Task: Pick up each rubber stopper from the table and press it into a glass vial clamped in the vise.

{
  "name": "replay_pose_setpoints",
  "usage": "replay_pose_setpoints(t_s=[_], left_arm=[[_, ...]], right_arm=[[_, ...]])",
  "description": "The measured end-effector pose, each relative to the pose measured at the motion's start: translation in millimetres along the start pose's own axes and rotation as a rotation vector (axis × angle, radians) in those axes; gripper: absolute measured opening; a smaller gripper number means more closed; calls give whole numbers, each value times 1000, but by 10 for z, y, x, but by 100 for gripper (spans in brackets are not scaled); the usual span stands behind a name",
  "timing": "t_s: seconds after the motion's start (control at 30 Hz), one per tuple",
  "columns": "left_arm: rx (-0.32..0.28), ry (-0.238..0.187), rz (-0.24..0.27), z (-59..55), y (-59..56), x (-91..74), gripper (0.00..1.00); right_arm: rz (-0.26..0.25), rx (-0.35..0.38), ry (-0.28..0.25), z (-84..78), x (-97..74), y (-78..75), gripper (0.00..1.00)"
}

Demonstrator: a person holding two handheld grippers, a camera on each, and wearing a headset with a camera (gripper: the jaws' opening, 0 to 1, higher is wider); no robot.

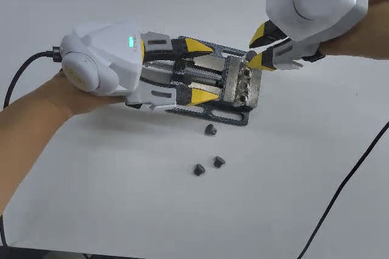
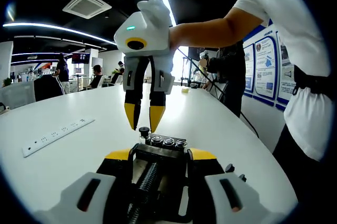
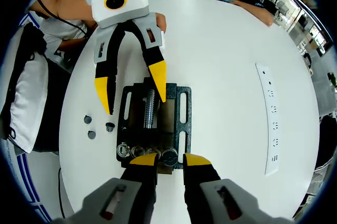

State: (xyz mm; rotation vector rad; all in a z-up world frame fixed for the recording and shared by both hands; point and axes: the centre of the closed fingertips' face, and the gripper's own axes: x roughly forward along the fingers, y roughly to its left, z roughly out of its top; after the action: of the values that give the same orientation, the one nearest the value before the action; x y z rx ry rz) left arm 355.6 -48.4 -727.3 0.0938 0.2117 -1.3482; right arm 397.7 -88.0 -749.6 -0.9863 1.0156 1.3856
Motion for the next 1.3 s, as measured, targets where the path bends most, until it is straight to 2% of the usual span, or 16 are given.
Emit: replay_pose_setpoints(t_s=[0.47, 0.83, 1.3], left_arm=[[12, 2, -2, 50, 17, 34, 39], [14, 5, 1, 63, 23, 57, 39], [10, 3, 8, 58, 26, 47, 39]], right_arm=[[-17, 18, -30, -30, -104, -20, 14], [-32, -6, -51, -10, -129, 3, 7], [-24, -28, -40, -11, -87, 2, 4]])
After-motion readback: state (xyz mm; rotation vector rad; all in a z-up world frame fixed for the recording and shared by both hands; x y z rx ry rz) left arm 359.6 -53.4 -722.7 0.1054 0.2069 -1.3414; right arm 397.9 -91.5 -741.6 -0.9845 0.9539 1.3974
